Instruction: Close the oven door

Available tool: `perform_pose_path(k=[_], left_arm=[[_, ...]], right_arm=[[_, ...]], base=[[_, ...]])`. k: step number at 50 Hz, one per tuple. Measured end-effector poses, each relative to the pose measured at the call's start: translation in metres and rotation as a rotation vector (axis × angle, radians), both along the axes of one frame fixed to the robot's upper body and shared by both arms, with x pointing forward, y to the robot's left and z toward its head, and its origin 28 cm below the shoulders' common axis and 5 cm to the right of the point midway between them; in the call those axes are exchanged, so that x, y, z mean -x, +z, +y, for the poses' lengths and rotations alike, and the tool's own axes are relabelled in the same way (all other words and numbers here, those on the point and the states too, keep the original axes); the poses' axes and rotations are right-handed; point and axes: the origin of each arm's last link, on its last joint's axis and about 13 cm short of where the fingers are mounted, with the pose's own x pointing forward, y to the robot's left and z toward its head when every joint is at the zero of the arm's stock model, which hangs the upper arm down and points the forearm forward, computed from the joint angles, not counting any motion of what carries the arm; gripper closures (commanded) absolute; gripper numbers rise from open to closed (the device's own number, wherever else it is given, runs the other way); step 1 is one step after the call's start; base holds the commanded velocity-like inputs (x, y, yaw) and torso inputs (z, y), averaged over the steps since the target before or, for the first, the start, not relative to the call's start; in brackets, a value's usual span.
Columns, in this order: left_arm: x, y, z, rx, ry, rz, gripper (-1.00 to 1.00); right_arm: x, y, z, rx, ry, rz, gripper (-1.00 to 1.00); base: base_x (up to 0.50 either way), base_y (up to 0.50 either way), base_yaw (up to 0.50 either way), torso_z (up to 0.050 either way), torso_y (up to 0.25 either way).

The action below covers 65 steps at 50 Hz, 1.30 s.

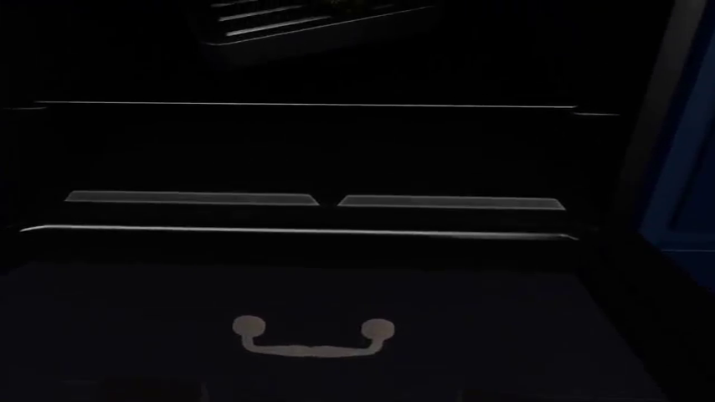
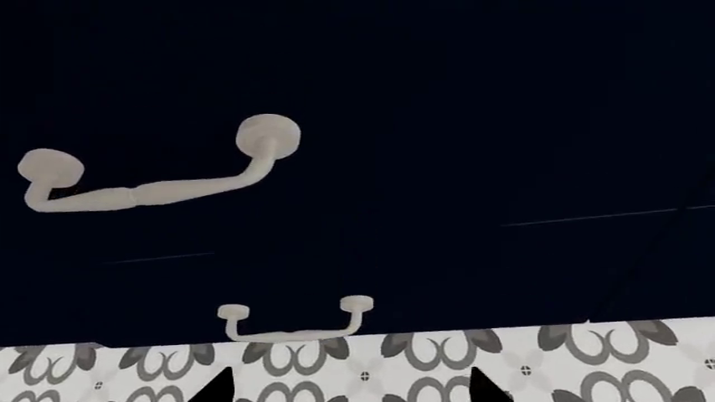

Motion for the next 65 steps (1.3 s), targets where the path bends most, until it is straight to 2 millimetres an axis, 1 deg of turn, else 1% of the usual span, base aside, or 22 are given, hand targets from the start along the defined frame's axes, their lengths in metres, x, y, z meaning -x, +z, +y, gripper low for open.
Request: perform_pose_path(k=[7, 14, 21, 35, 47, 51, 55, 59, 65], left_arm=[[0.0, 0.009, 0.001, 0.006, 0.0, -0.018, -1.0], [-0.002, 0.032, 0.0, 0.019, -0.002, -0.068, -1.0], [-0.002, 0.056, -0.001, 0.027, -0.008, -0.108, -1.0], [-0.006, 0.123, -0.002, 0.024, -0.012, -0.268, -1.0], [-0.008, 0.184, -0.004, 0.027, -0.009, -0.413, -1.0], [-0.012, 0.205, -0.007, 0.027, -0.013, -0.466, -1.0], [-0.017, 0.221, -0.011, 0.031, -0.018, -0.509, -1.0], [-0.026, 0.232, -0.015, 0.033, -0.025, -0.535, -1.0], [-0.046, 0.244, -0.02, 0.032, -0.018, -0.553, -1.0]], right_arm=[[0.0, 0.011, -0.001, 0.022, 0.0, -0.039, -1.0], [0.0, 0.035, -0.003, 0.055, -0.003, -0.112, -1.0], [0.001, 0.067, -0.006, 0.083, -0.011, -0.19, -1.0], [0.001, 0.153, -0.012, 0.155, -0.021, -0.403, -1.0], [0.001, 0.21, -0.015, 0.214, -0.015, -0.549, -1.0], [-0.002, 0.226, -0.016, 0.239, -0.015, -0.591, -1.0], [-0.007, 0.239, -0.019, 0.261, -0.017, -0.622, -1.0], [-0.016, 0.25, -0.023, 0.279, -0.022, -0.647, -1.0], [-0.033, 0.261, -0.029, 0.304, -0.022, -0.676, -1.0]], base=[[0.0, 0.0, 0.0, 0.0, 0.0], [0.0, 0.0, 0.0, 0.0, 0.0], [0.0, 0.0, 0.0, 0.0, 0.003], [0.0, 0.0, 0.0, 0.0, 0.001], [0.0, 0.0, 0.0, 0.0, 0.0], [0.0, 0.0, 0.0, 0.0, 0.0], [0.0, 0.0, 0.0, 0.0, 0.0], [0.0, 0.0, 0.0, 0.0, 0.0], [0.0, 0.0, 0.0, 0.0, 0.0]])
